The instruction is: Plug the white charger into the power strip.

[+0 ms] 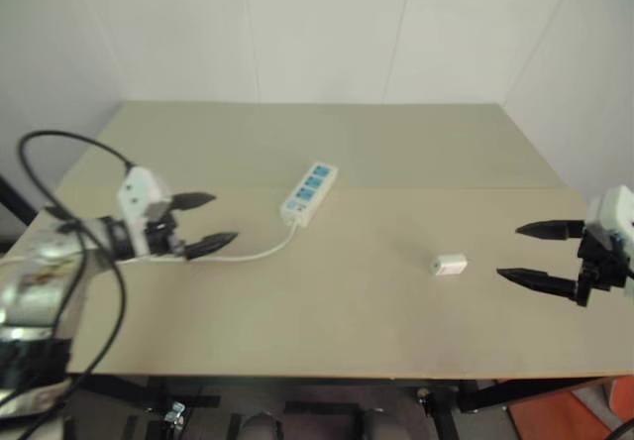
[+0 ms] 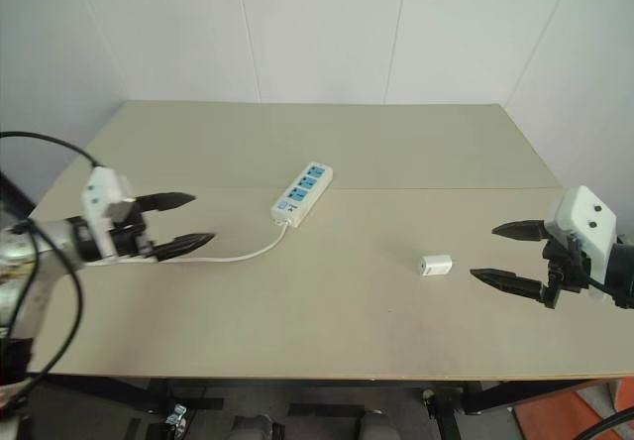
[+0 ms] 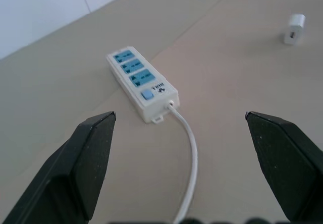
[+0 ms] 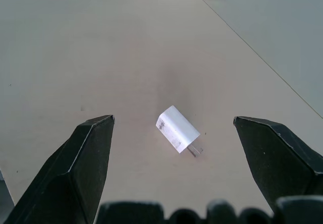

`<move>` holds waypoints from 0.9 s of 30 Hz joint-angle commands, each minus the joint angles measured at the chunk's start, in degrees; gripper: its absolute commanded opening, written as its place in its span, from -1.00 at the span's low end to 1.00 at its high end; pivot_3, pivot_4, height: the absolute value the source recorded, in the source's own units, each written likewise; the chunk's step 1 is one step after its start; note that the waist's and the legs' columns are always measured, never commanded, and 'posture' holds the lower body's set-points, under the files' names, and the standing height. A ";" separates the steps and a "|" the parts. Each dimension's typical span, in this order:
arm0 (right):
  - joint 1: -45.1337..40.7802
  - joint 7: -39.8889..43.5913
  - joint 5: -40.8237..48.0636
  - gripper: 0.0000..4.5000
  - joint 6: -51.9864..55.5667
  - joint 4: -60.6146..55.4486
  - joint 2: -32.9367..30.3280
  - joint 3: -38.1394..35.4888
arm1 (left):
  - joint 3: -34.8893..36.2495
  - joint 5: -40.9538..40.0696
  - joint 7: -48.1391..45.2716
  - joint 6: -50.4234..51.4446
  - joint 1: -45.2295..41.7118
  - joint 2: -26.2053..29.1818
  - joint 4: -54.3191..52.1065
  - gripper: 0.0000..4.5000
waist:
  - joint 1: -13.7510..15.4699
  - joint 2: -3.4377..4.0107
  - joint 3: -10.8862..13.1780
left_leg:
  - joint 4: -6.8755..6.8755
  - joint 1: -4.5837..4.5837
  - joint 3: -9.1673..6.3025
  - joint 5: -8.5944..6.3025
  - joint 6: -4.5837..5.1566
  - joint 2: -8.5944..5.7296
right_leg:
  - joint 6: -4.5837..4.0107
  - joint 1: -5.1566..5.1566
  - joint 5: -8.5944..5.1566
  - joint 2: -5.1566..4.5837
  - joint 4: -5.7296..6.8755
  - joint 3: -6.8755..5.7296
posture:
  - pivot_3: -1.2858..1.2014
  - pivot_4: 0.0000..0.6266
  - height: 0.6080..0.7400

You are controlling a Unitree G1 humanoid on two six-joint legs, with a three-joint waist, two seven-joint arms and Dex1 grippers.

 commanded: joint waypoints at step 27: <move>0.72 -3.65 3.83 0.97 1.18 -6.21 1.60 -3.77 | -7.77 16.63 30.95 -15.56 -24.98 -33.10 43.29 1.00 | 0.55 -0.07 0.03 | 0.08 -0.05 -0.07 -0.02 0.04 -0.10 | 0.02 0.01 0.01 -0.03 -0.05 -0.02 | 0.03 -0.52 1.00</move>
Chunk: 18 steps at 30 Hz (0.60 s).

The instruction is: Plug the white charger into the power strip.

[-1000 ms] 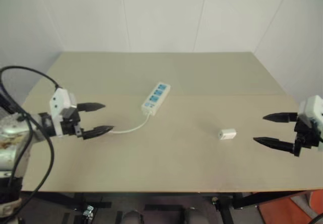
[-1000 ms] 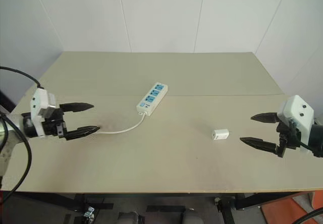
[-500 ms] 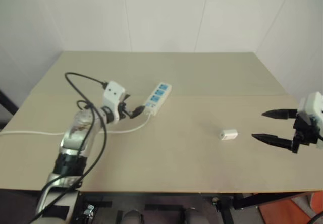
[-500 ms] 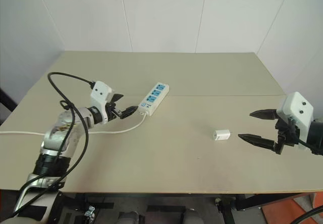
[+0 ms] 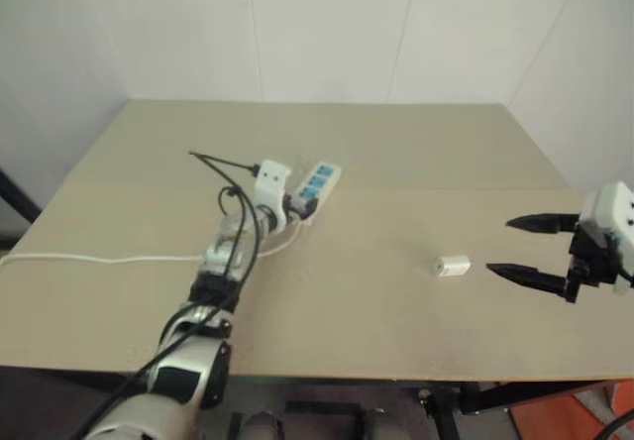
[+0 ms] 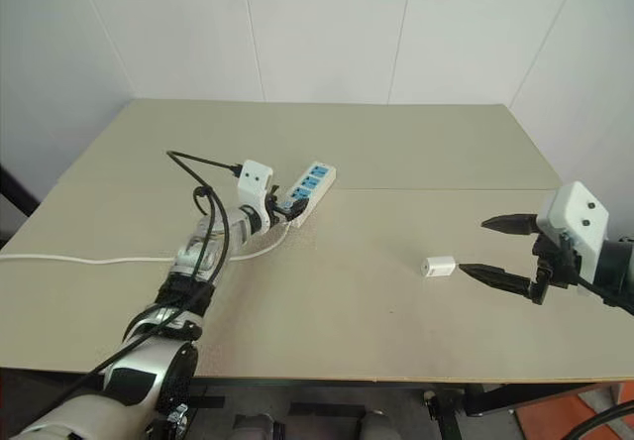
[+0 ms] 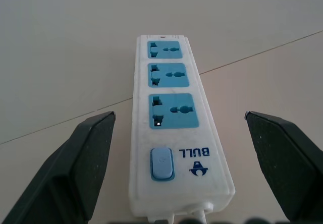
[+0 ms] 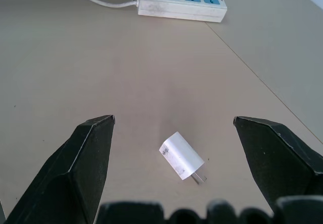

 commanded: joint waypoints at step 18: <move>0.63 -2.69 3.70 0.97 2.40 -5.06 0.87 -3.60 | 1.65 3.29 1.67 -18.35 -5.27 -4.16 24.56 1.00 | 0.17 -0.01 0.00 | 0.01 0.04 -0.02 0.00 -0.01 -0.03 | 0.02 0.07 0.01 -0.03 0.01 -0.03 | 0.03 -0.52 1.00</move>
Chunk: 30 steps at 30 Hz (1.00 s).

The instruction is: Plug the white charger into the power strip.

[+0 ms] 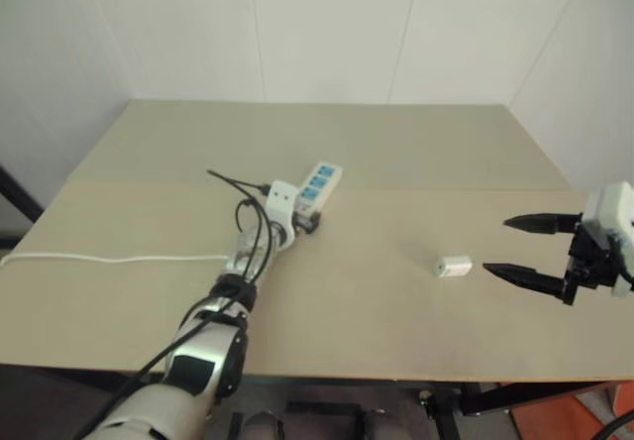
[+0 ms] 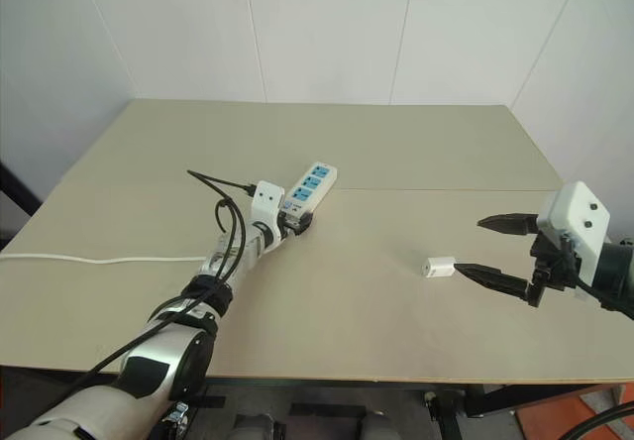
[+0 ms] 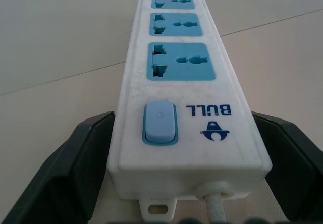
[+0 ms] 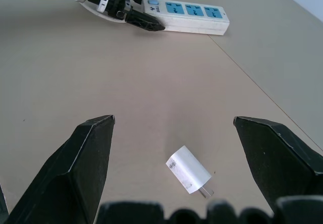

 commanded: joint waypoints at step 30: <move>-1.69 0.64 3.36 1.00 2.06 -1.43 -3.39 -0.52 | -6.76 -3.11 -57.82 -9.64 9.41 16.47 -16.55 0.47 | -1.40 0.02 -0.01 | -0.16 0.38 -0.07 -0.01 0.01 0.07 | 0.02 0.39 -0.03 0.03 -0.11 -0.10 | 0.03 -0.52 1.00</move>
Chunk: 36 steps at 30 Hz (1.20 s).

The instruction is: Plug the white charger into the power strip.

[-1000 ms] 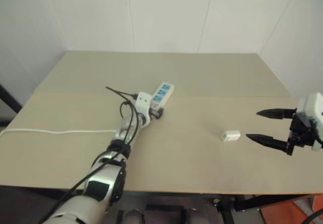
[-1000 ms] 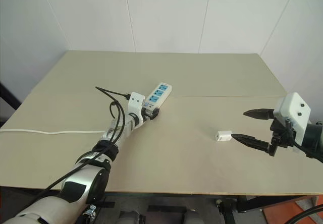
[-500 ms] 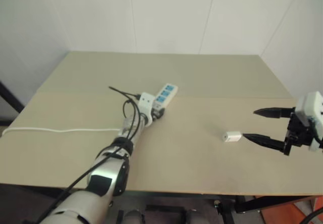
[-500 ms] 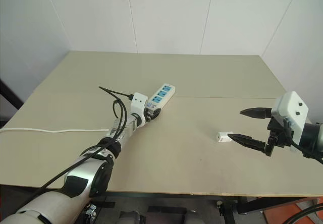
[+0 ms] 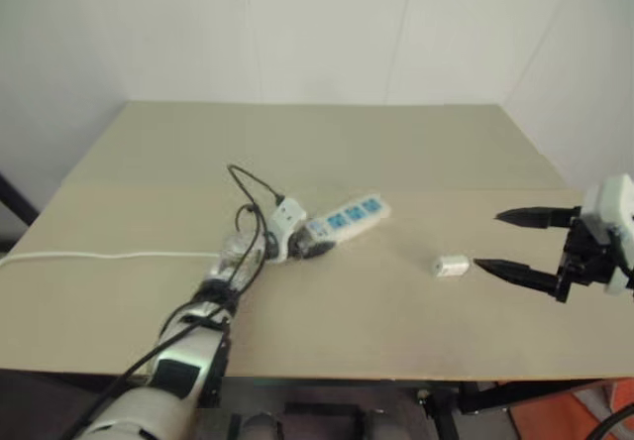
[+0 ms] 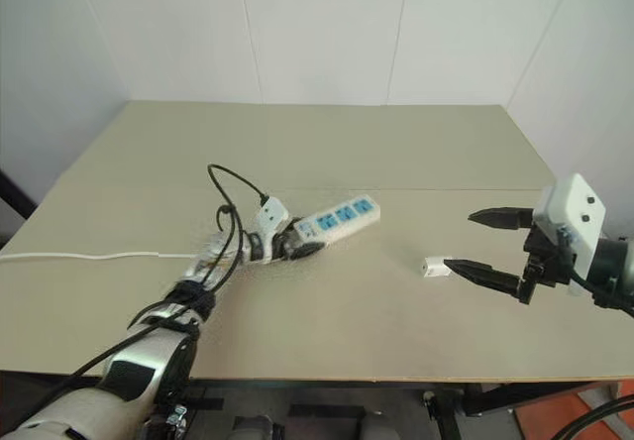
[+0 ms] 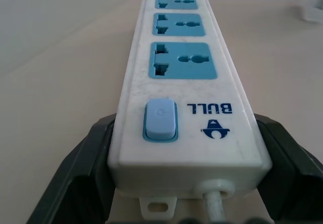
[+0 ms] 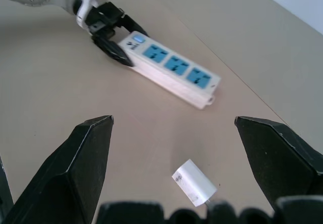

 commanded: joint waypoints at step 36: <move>-42.87 14.81 -45.44 1.00 -9.61 28.48 5.90 55.10 | -2.98 -7.09 -14.60 6.08 17.95 7.42 -29.41 0.47 | 0.25 0.08 -0.04 | 0.27 -0.63 0.03 -0.05 0.09 0.01 | -0.01 -0.66 0.00 0.00 0.15 0.03 | 0.03 -0.52 1.00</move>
